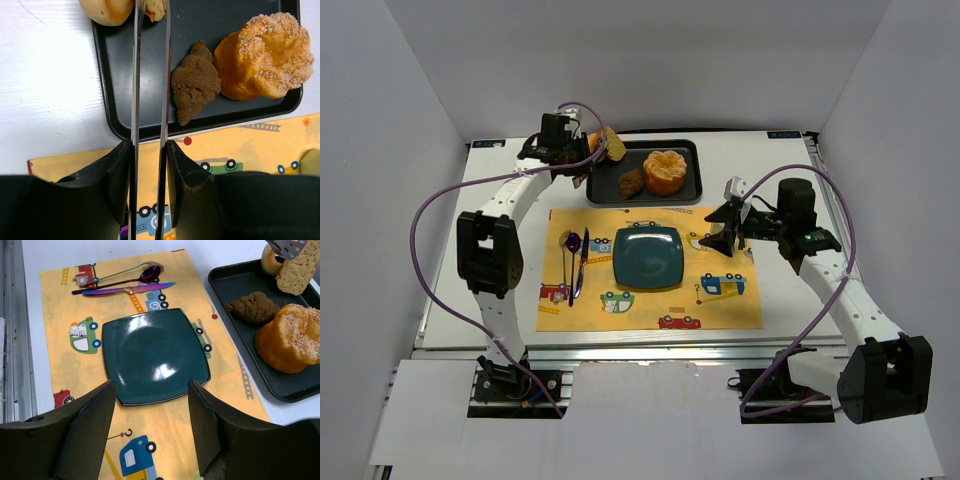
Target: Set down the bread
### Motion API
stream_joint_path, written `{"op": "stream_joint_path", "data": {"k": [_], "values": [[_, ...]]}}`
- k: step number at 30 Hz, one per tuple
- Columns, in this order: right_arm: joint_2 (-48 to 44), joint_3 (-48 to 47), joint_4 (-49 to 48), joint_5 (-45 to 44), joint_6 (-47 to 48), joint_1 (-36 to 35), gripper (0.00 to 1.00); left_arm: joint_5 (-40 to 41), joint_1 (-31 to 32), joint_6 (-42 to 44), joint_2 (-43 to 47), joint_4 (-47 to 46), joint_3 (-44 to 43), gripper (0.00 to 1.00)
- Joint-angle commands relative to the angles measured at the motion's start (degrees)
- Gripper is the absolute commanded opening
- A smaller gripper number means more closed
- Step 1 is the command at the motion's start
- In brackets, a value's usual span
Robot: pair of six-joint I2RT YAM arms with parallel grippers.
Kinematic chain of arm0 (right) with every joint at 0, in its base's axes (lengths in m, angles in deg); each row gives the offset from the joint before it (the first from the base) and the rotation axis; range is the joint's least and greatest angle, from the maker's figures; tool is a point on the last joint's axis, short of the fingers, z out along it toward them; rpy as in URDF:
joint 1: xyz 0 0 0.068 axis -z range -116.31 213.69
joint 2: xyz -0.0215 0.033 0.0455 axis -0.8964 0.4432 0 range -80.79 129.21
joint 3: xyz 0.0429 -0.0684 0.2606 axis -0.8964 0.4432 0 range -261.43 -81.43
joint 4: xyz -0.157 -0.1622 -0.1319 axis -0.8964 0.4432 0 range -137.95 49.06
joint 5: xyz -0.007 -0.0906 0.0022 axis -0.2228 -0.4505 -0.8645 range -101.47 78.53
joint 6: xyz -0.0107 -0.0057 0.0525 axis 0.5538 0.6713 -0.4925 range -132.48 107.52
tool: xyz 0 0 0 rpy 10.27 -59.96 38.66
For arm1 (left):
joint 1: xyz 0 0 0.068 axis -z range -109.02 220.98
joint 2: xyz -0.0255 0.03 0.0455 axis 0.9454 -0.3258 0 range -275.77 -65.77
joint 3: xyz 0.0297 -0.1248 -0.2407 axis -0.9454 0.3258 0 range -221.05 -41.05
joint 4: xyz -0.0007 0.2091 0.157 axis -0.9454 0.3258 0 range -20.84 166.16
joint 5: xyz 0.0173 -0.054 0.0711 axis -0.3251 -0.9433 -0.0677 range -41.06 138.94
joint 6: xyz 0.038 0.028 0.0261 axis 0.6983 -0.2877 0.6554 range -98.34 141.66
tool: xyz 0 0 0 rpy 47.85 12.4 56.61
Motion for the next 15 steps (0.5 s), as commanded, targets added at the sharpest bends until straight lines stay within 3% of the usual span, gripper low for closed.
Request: {"op": "stream_joint_path", "data": {"k": [1,15], "values": [[-0.47,0.4,-1.63,1.39,-0.17,0.26,0.64,2.05,1.06,2.96,1.84,-0.32,-2.85,0.43],[-0.65,1.19,-1.54,1.48,0.2,0.52,0.64,9.83,3.4,5.05,3.32,-3.02,-2.94,0.46]]}}
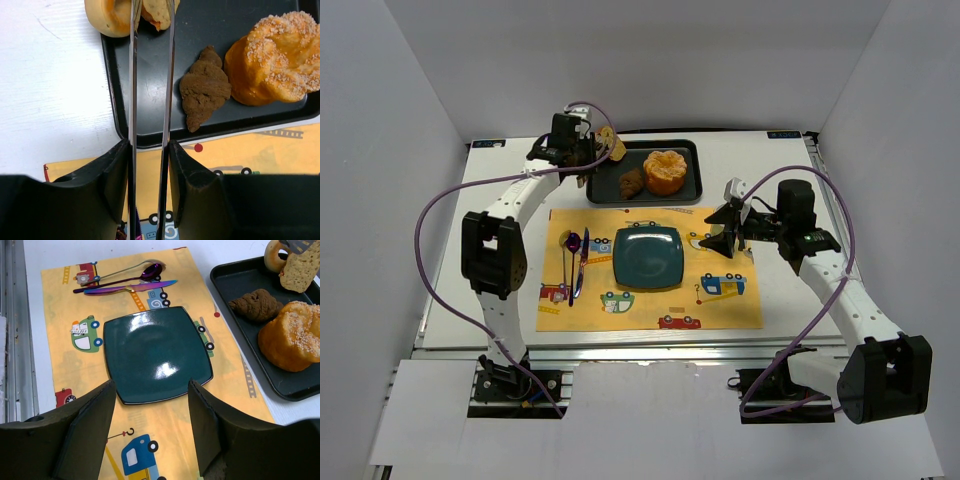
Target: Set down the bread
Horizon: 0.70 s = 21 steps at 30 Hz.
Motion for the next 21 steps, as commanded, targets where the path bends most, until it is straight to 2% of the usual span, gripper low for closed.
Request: {"op": "stream_joint_path", "data": {"k": [1,8,21], "values": [[-0.74,0.71,-1.46,1.29,0.26,0.52,0.65,2.34,0.62,1.04,3.4,-2.7,-2.74,0.46],[-0.74,0.89,-1.63,1.38,0.26,0.78,0.65,4.53,1.32,2.01,3.06,-3.15,-4.13,0.46],[-0.6,1.15,-1.81,1.47,0.17,1.01,0.65,7.14,1.38,2.45,-2.96,-1.67,-7.9,0.47]]}}
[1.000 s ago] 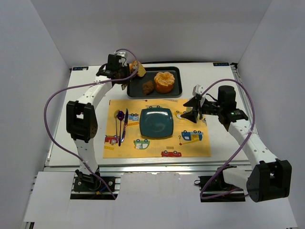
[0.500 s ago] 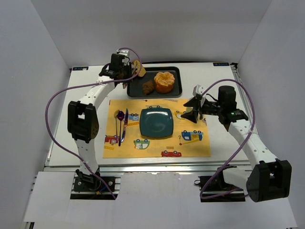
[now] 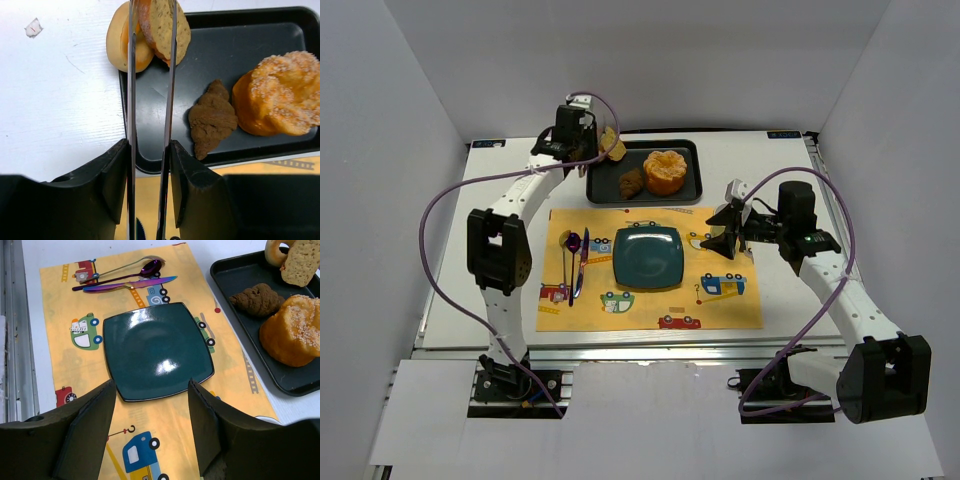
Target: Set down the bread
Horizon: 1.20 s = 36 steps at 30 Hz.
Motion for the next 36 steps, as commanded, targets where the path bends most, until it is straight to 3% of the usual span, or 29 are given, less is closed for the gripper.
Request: {"op": "stream_joint_path", "data": {"k": [1,15,22,31,36], "values": [[-0.61,0.35,-1.76,1.32,0.12,0.36,0.65,1.17,0.31,0.52,-1.14,0.16,-2.64,0.47],[-0.52,0.78,-2.16,1.89,-0.27,0.62,0.65,-0.01,0.22,0.47,-2.67,0.68,-3.64,0.45],[-0.56,0.78,-2.38,2.02,-0.44,0.75,0.65,-0.79,0.22,0.34,-3.06,0.99,-3.59,0.3],[-0.95,0.87,-2.34,2.11,-0.65,0.95,0.65,-3.13,0.22,-1.29,-1.02,0.19,-4.34,0.03],[-1.3,0.96,-2.26,2.11,-0.71,1.06,0.65,-5.12,0.25,-3.54,4.21,-2.47,-1.8,0.0]]}}
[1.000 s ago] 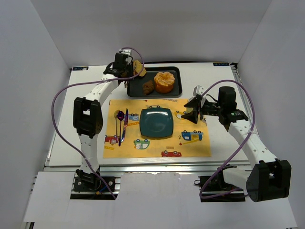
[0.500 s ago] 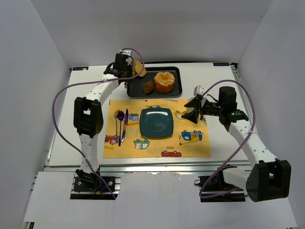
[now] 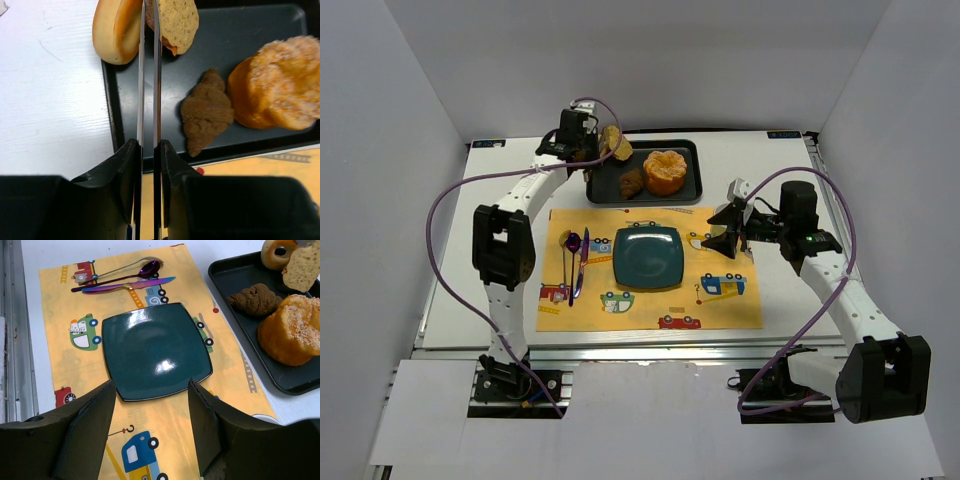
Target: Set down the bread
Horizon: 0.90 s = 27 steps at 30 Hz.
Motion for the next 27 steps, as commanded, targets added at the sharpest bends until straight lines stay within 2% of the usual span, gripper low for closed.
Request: {"op": "stream_joint_path", "data": {"k": [1,7,10,14,18,22,27], "values": [[-1.41,0.91,-1.86,1.5,-0.49,0.33,0.65,-2.88,0.3,-2.55,10.07,-4.21,1.18,0.0],[-1.91,1.11,-1.46,1.41,0.09,0.41,0.65,-3.35,0.21,-4.09,18.97,-6.25,11.26,0.0],[-2.34,1.03,-1.02,1.5,0.5,0.56,0.64,-4.23,0.21,-5.44,25.83,-7.89,18.97,0.0],[-2.87,0.83,-0.5,1.67,1.05,0.69,0.6,-11.45,0.21,-7.7,36.08,-10.28,31.77,0.0],[-3.48,0.59,-0.16,1.74,1.27,1.09,0.56,-22.48,0.21,-11.11,47.94,-11.83,47.91,0.0],[-3.62,0.48,-0.16,1.91,1.27,1.28,0.56,-29.54,0.42,-14.48,57.91,-13.94,59.92,0.0],[-2.79,-0.36,0.21,2.2,1.08,1.36,0.56,-33.0,0.87,-16.07,63.87,-12.16,66.09,0.0]]}}
